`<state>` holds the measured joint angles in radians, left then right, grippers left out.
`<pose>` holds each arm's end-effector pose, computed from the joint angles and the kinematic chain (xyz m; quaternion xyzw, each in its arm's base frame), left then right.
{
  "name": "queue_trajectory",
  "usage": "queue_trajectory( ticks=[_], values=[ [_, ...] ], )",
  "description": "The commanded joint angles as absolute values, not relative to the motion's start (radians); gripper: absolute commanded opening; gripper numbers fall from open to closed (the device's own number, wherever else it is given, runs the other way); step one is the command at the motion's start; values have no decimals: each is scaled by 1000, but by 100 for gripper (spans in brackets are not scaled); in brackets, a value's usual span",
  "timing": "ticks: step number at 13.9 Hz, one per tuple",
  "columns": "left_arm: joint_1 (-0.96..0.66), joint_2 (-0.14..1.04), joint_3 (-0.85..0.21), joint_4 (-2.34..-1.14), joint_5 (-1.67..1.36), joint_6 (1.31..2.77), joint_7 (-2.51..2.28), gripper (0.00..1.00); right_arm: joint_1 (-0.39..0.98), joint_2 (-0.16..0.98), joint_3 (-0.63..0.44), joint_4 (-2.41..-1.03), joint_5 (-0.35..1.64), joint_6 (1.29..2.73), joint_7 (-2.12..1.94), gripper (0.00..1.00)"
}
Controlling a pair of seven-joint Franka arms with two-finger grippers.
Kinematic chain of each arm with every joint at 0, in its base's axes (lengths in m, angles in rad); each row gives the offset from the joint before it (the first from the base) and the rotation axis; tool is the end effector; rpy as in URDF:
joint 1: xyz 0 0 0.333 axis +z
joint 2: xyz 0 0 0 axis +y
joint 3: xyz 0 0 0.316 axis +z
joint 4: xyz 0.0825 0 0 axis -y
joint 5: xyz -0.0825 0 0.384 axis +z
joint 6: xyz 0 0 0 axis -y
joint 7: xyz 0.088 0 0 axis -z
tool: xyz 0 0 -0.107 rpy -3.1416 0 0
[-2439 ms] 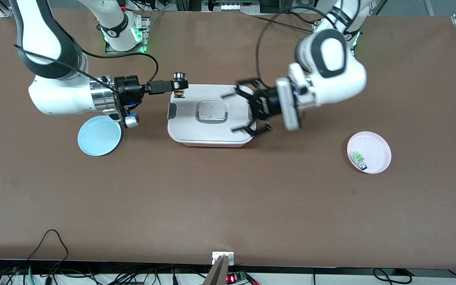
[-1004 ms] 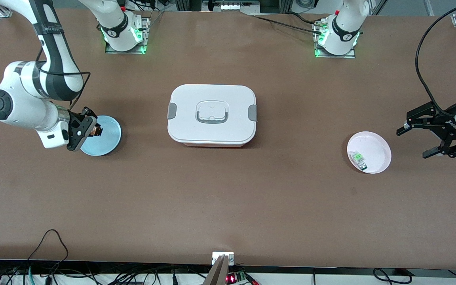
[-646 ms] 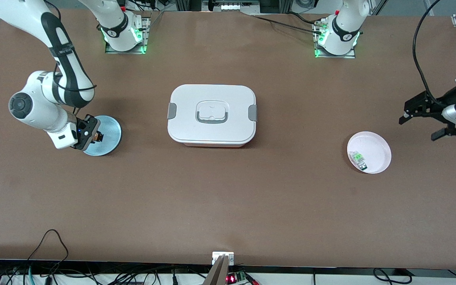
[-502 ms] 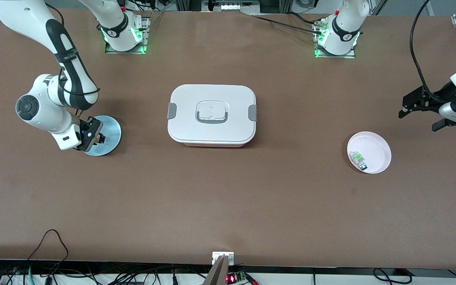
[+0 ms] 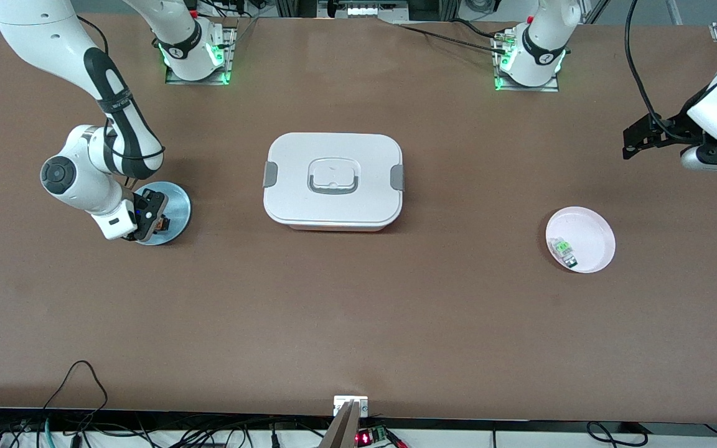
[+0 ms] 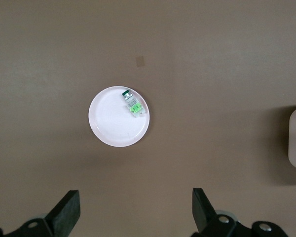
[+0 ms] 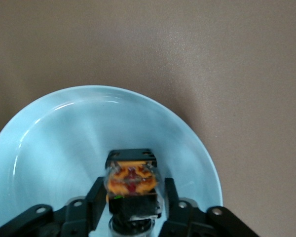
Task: Transfer orange switch to right arm and place
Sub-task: 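Open the right gripper and lift it off the light-blue plate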
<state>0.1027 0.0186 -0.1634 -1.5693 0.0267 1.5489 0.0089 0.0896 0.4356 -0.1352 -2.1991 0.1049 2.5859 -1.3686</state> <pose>0.5566 -0.0301 0.6131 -0.9991 0.0348 0.0191 0.0123 0.5492 -0.0288 0.1801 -0.8126 -0.5825 0.0174 0.0124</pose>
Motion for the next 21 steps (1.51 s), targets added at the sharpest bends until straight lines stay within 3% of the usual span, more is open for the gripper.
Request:
queue_trajectory(
  ticks=[1,7,13,18,21],
  values=[
    [97,28,-155,-1557,44,1560,-3,100,86,411,-129,-2194,94,2545,-1373,100],
    [78,32,-160,-1566,38,1600,34,100,92,290,-121,-2108,106,2283,-1162,100],
    [87,35,-153,-1568,-8,1631,43,100,140,60,-117,-2074,91,2034,-587,100],
    [91,41,-152,-1568,-2,1654,46,100,149,46,-106,-1772,66,1642,-167,100],
    [91,43,-152,-1566,-6,1652,46,100,144,5,-95,-1684,17,1540,-84,100]
  ],
)
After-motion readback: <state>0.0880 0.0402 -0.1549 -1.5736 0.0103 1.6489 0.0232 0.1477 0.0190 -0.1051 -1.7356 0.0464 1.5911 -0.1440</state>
